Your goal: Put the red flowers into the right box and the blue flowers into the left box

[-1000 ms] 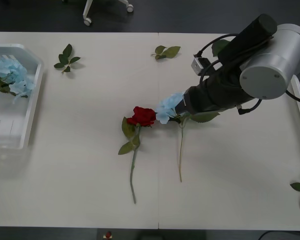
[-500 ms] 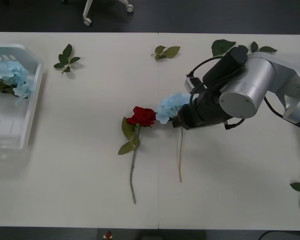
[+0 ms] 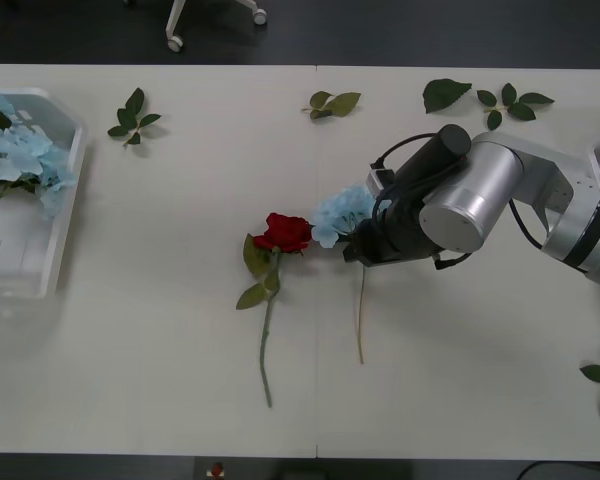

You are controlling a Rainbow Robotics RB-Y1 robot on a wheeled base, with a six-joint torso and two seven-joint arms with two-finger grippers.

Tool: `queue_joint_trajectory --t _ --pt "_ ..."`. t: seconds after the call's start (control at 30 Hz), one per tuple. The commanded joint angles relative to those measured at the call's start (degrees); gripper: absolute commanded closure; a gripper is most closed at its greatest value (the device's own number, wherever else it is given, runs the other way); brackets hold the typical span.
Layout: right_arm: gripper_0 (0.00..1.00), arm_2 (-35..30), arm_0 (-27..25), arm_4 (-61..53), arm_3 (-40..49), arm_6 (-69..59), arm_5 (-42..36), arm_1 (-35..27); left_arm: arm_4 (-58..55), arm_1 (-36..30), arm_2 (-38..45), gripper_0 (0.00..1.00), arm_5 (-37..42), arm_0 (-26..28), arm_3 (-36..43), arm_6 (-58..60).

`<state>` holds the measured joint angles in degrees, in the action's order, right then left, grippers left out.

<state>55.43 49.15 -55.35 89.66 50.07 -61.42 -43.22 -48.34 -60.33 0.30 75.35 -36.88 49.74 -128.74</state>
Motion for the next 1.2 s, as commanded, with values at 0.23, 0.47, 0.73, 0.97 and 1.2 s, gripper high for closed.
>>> queue_joint_trajectory --t 0.23,0.47,0.73,0.97,1.2 --pt "0.11 0.21 1.3 0.33 -3.88 -0.41 3.24 2.35 -0.62 -1.46 9.64 0.0 5.68 0.58 4.48 -1.33" --pt "0.12 0.21 1.22 0.24 -5.81 0.47 4.56 3.84 -3.52 -1.46 17.55 0.0 16.76 0.67 10.9 0.78" --pt "0.15 0.21 1.22 0.15 -5.99 1.7 4.65 4.81 -9.67 -1.55 15.7 0.0 26.34 0.93 18.63 18.09" --pt "0.21 0.29 1.22 -0.11 -6.43 2.66 4.91 5.43 -15.29 -1.46 14.91 0.0 28.01 8.22 34.98 31.8" --pt "0.23 1.26 1.22 -0.55 -6.6 3.28 6.32 5.51 -17.14 -0.75 14.38 0.0 22.03 20.88 58.89 46.57"
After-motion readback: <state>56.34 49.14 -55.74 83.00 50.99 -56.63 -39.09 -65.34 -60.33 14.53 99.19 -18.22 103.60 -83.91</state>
